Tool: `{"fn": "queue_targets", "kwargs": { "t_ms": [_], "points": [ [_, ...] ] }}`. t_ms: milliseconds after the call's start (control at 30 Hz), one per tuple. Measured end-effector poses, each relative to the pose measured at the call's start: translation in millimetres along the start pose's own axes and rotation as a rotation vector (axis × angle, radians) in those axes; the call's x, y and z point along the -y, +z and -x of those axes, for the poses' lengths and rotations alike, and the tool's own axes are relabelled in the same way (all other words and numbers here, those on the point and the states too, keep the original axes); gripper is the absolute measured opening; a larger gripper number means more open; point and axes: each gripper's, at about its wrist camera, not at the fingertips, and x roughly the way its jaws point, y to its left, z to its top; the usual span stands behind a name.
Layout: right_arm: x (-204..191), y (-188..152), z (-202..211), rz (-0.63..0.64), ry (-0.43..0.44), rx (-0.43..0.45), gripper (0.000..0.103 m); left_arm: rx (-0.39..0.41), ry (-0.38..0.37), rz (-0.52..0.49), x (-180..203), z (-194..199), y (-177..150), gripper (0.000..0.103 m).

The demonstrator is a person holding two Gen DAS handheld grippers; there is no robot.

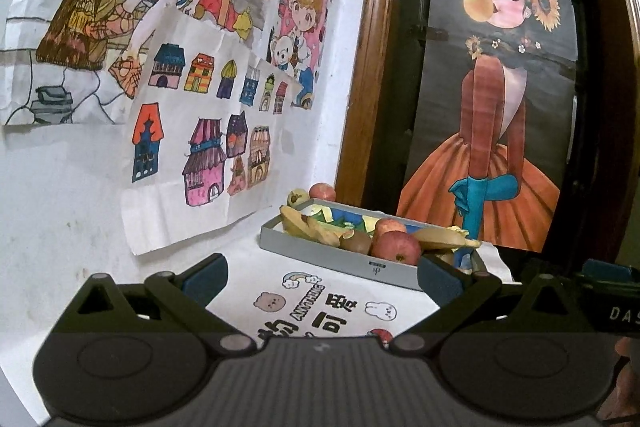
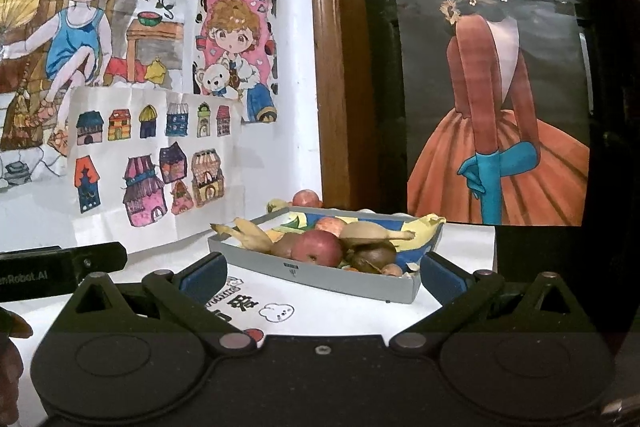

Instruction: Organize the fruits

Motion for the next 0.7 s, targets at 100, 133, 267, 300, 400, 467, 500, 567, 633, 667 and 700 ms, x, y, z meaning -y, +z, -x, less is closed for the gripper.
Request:
{"fn": "queue_targets", "kwargs": {
  "t_ms": [100,133,267,300,400,467,500,567,633,667,700],
  "points": [
    [-0.2,-5.8,-2.7,0.0,-0.016,-0.013,0.102,-0.017,0.001,0.004,-3.2,-3.7,-3.8,0.103],
    [0.0,-7.8,-3.8,-0.002,-0.021,-0.02,0.102,-0.024,0.003,0.006,-4.3,-5.2,-4.9,0.103],
    [-0.1,-14.8,-7.3,-0.006,-0.028,-0.047,0.102,-0.051,0.006,0.017,-10.2,-10.7,-11.1,0.103],
    [-0.3,-16.5,-7.7,-0.009,-0.028,-0.054,0.102,-0.056,0.005,0.02,-11.7,-12.1,-12.4,0.103],
    [-1.8,-20.9,-8.3,-0.016,-0.023,-0.075,0.102,-0.071,-0.006,0.021,-14.2,-14.1,-16.5,0.103],
    [-3.4,-23.8,-7.3,-0.018,-0.022,-0.083,0.102,-0.076,-0.012,0.019,-14.8,-14.9,-18.6,0.103],
    [-3.9,-24.9,-6.3,-0.019,-0.021,-0.085,0.102,-0.079,-0.016,0.018,-15.1,-15.1,-19.7,0.103],
    [-5.2,-26.8,-4.6,-0.018,-0.023,-0.088,0.102,-0.081,-0.02,0.019,-15.0,-14.8,-21.4,0.103],
    [-5.9,-27.7,-2.6,-0.016,-0.034,-0.08,0.102,-0.082,-0.026,0.023,-15.2,-15.0,-23.2,0.103],
    [-6.2,-27.9,-1.6,-0.014,-0.041,-0.075,0.102,-0.083,-0.028,0.026,-15.4,-15.3,-24.3,0.103],
    [-6.3,-28.4,-0.6,-0.013,-0.047,-0.07,0.102,-0.084,-0.03,0.028,-15.3,-15.6,-24.9,0.103]
  ]
}}
